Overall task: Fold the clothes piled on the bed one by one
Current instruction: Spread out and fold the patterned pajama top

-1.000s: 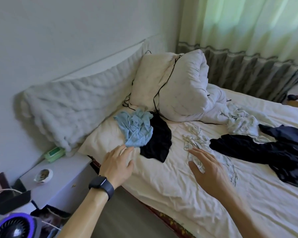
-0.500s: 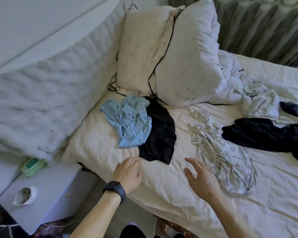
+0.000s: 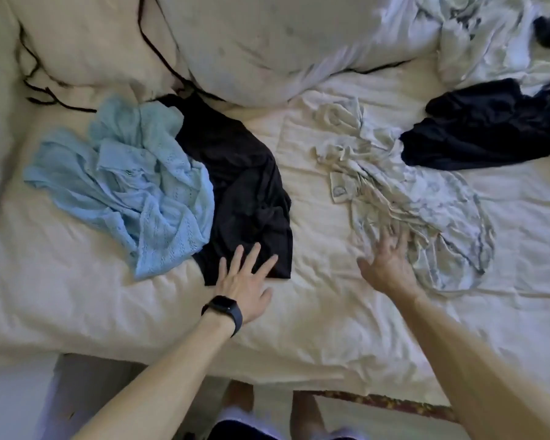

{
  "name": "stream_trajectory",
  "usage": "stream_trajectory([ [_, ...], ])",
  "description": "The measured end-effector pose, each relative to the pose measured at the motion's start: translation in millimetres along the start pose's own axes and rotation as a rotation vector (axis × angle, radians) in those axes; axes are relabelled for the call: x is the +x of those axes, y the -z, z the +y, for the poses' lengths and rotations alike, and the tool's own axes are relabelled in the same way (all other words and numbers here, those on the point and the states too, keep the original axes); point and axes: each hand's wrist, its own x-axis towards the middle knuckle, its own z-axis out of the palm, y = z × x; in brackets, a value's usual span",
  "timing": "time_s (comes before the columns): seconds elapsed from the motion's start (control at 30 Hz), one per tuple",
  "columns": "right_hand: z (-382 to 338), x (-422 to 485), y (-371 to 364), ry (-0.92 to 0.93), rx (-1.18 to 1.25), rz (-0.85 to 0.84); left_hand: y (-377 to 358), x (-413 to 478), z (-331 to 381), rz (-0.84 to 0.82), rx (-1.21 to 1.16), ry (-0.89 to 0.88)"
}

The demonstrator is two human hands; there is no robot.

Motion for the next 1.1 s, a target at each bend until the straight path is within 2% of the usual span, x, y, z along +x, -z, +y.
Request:
stream_trajectory([
  [0.07,14.2,35.3,-12.9,-0.092,0.03,0.012,-25.5,26.9,-4.5,-0.005,-0.002,-0.006],
  [0.17,26.3,57.5,-36.4,-0.124,0.07,0.235,-57.2,39.0,-11.2,0.065,0.051,-0.016],
  [0.27,27.5,39.7,-43.1,-0.139,0.122,0.316,-61.9,36.0,-12.1,0.073,0.083,-0.026],
  [0.33,20.6,7.0,-32.5,-0.114,0.179,0.325,-42.9,35.1,-10.0,-0.039,0.073,-0.014],
  [0.43,6.3,-62.4,-11.5,-0.084,0.345,0.327,10.0,23.5,-1.7,-0.299,0.059,0.004],
  [0.5,-2.2,-111.8,11.1,-0.066,0.468,0.376,52.5,1.0,9.1,-0.334,0.028,-0.025],
  [0.6,-22.0,-178.3,73.7,-0.023,0.592,0.478,127.7,-46.6,32.9,-0.225,-0.042,-0.1],
  [0.7,-40.0,-230.5,142.2,0.088,0.597,0.568,208.6,-92.3,69.4,-0.025,-0.055,-0.26],
  [0.9,-73.2,-296.9,270.9,0.378,0.466,0.77,357.9,-159.4,149.7,0.376,-0.244,-0.606],
  [1.0,-83.0,-326.7,327.5,0.516,0.367,0.846,406.9,-188.5,178.6,0.545,-0.3,-0.665],
  [1.1,-78.0,-353.7,381.1,0.572,0.154,0.95,454.5,-207.9,193.4,0.681,-0.35,-0.684],
])
